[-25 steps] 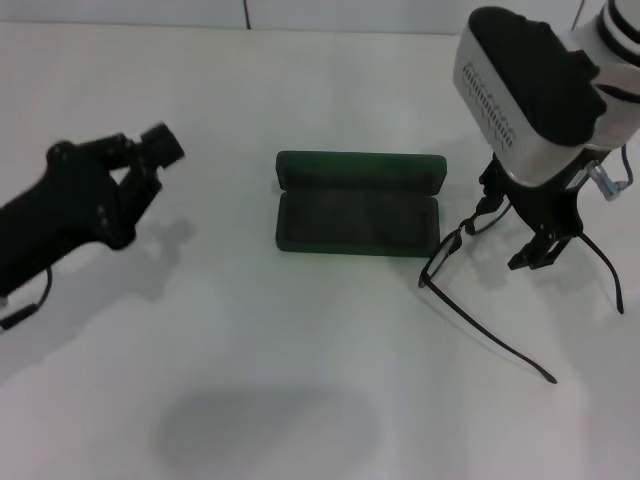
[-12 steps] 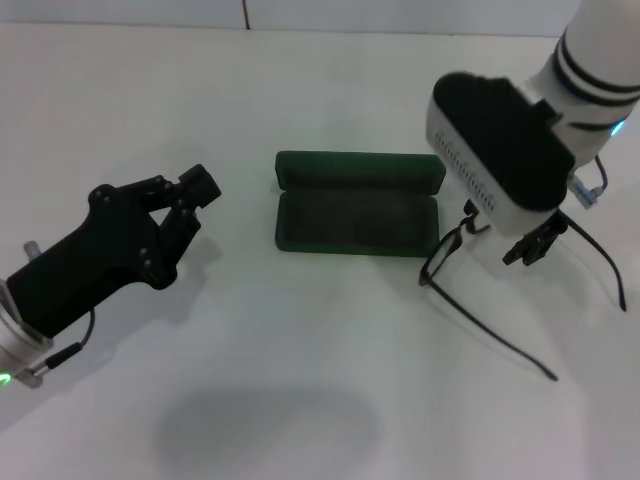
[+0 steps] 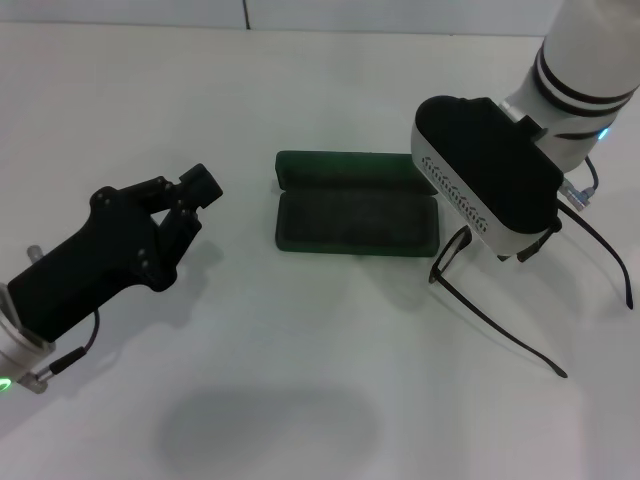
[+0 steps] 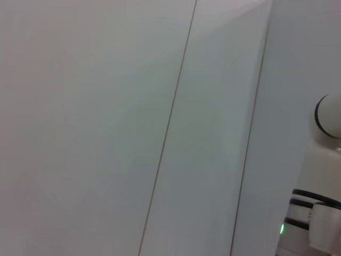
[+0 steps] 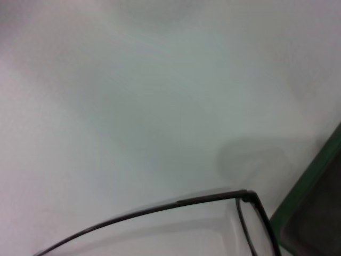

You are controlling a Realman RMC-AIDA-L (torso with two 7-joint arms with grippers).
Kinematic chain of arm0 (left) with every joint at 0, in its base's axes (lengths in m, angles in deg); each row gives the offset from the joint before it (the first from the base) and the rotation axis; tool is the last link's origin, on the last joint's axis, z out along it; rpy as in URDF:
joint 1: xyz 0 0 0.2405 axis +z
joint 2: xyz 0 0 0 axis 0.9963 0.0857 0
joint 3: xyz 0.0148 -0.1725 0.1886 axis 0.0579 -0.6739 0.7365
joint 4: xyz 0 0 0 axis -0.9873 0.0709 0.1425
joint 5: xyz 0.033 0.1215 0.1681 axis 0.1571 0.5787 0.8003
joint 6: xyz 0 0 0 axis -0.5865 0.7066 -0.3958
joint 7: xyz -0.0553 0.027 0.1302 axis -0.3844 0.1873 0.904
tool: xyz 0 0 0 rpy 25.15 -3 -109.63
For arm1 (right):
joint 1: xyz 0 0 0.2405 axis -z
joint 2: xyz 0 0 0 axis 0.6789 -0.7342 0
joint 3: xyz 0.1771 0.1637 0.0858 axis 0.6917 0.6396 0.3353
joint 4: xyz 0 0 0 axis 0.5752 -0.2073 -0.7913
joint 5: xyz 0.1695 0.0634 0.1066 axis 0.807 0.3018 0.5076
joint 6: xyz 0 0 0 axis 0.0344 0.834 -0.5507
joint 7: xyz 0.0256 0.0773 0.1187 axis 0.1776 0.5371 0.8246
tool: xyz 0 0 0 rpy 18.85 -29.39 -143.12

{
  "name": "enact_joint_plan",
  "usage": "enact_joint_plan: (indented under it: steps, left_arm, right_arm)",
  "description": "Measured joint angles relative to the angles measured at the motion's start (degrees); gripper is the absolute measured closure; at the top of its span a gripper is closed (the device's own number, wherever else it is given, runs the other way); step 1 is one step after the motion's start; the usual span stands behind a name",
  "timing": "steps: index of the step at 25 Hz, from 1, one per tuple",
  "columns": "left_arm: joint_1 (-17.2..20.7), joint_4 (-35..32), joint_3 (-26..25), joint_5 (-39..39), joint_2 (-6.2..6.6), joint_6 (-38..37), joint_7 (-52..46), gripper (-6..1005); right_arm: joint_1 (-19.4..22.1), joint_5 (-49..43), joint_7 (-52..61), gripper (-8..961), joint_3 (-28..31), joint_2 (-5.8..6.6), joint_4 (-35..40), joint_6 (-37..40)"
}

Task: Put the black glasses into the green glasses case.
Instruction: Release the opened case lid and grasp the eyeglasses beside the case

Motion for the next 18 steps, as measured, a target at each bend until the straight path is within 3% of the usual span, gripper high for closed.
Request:
enact_joint_plan:
  steps: [18]
  left_arm:
    - [-1.54,5.95,0.31,0.23,-0.24,0.55,2.87,942]
  right_arm:
    - [0.98,-0.34,-1.92,354,-0.91,0.01,-2.05,-2.81]
